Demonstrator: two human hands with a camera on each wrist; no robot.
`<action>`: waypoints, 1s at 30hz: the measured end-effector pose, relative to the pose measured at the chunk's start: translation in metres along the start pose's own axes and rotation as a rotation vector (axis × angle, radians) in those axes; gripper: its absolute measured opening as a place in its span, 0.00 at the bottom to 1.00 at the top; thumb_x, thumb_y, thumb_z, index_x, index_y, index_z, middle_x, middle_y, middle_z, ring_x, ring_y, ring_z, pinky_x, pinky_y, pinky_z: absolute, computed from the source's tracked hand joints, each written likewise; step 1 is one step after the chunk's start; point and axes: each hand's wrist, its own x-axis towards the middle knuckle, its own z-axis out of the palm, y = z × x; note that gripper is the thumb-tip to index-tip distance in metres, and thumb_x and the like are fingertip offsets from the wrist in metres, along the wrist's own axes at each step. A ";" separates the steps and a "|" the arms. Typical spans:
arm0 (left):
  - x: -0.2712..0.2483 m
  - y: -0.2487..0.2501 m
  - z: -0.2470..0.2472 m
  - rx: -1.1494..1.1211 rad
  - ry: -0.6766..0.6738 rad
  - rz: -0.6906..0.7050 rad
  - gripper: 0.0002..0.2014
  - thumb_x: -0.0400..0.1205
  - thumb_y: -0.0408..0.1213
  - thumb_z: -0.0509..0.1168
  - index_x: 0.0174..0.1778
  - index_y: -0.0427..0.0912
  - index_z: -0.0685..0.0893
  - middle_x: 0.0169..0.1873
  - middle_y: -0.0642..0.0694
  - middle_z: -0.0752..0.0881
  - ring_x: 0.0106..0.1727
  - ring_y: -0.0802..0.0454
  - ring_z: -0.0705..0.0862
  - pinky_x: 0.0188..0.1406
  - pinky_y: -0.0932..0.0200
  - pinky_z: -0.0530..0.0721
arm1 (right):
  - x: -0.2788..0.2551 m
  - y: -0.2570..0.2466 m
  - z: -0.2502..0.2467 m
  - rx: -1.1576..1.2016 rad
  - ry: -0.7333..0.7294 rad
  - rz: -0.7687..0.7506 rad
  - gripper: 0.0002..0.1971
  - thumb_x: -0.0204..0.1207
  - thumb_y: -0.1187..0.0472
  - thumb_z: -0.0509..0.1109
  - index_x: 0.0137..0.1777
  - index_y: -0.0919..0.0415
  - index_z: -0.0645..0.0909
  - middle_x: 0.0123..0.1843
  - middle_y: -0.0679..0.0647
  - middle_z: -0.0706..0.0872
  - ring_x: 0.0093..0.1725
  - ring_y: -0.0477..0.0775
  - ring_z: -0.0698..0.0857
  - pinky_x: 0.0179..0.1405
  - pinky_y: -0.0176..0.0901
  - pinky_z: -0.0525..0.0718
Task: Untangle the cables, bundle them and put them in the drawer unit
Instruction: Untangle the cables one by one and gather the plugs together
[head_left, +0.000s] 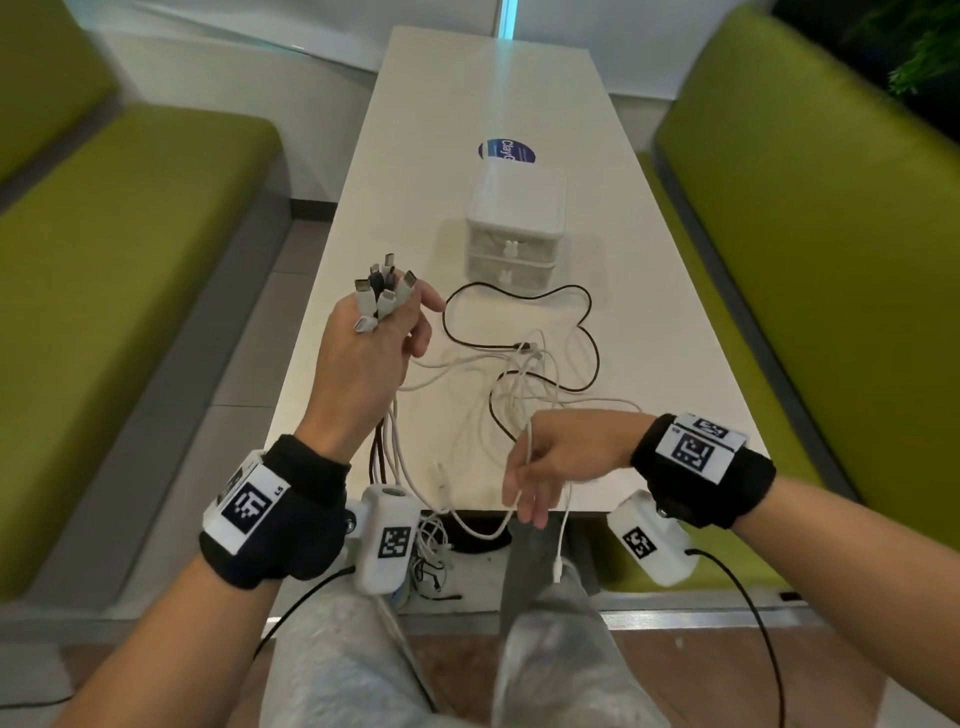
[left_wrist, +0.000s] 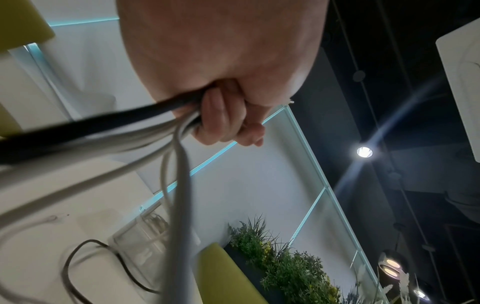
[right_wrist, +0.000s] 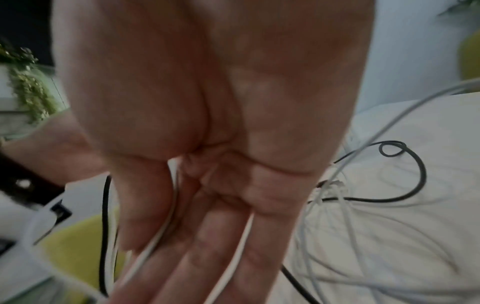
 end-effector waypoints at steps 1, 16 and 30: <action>0.000 0.000 -0.001 0.001 -0.007 -0.004 0.16 0.90 0.40 0.56 0.38 0.48 0.84 0.23 0.49 0.74 0.21 0.57 0.62 0.20 0.62 0.58 | 0.001 0.004 0.003 -0.050 -0.002 0.022 0.12 0.82 0.64 0.63 0.55 0.66 0.87 0.44 0.55 0.93 0.43 0.56 0.92 0.51 0.48 0.87; -0.001 -0.007 0.001 0.044 -0.082 -0.005 0.17 0.90 0.40 0.55 0.39 0.48 0.84 0.22 0.51 0.71 0.19 0.58 0.62 0.20 0.64 0.60 | 0.009 0.012 0.026 -0.351 -0.166 0.164 0.07 0.76 0.62 0.69 0.49 0.60 0.89 0.39 0.52 0.92 0.43 0.49 0.91 0.39 0.31 0.77; -0.002 -0.012 0.001 0.080 -0.099 0.001 0.17 0.90 0.39 0.55 0.38 0.49 0.84 0.20 0.53 0.70 0.19 0.59 0.62 0.19 0.65 0.60 | 0.002 0.038 0.025 -0.820 0.198 0.050 0.15 0.72 0.75 0.64 0.55 0.58 0.76 0.57 0.55 0.73 0.37 0.57 0.75 0.29 0.44 0.70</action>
